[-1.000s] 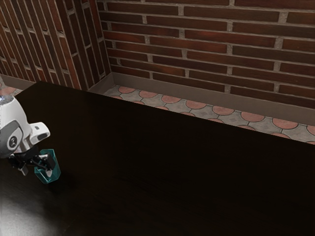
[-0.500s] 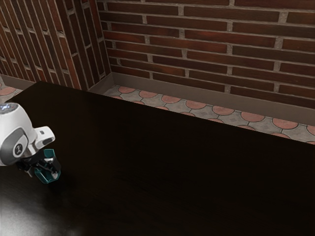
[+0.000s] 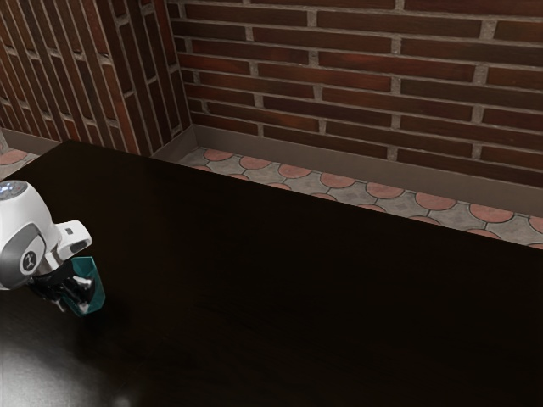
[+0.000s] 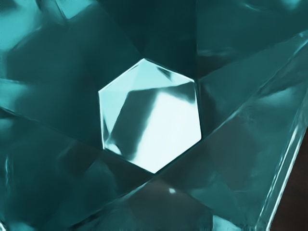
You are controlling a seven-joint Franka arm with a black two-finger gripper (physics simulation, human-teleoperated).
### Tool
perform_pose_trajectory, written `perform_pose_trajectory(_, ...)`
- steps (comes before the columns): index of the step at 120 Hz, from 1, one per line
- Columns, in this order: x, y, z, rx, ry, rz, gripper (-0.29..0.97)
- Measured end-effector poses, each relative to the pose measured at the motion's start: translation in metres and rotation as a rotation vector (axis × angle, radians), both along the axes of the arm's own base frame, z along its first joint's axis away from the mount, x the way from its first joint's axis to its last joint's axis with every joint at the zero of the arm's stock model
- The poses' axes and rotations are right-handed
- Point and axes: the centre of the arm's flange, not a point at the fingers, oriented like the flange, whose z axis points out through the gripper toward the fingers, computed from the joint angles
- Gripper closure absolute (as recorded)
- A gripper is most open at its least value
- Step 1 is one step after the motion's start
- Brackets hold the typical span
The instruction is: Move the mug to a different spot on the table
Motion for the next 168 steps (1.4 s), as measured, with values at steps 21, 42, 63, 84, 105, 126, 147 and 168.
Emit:
perform_pose_trajectory(21, 0.000, 0.000, 0.000, 0.002, -0.002, 0.000, 0.53)
perform_pose_trajectory(42, 0.002, -0.007, 0.001, 0.007, 0.001, -0.016, 0.56)
perform_pose_trajectory(63, 0.005, -0.018, 0.004, 0.013, 0.028, -0.047, 0.57)
perform_pose_trajectory(84, 0.010, -0.038, 0.021, 0.040, 0.031, -0.099, 0.59)
perform_pose_trajectory(105, 0.013, -0.051, 0.032, 0.062, 0.046, -0.143, 0.62)
perform_pose_trajectory(126, 0.016, -0.063, 0.039, 0.103, 0.055, -0.195, 0.62)
perform_pose_trajectory(147, 0.028, -0.082, 0.050, 0.152, 0.015, -0.265, 0.66)
perform_pose_trajectory(168, 0.036, -0.092, 0.053, 0.175, -0.065, -0.313, 0.70)
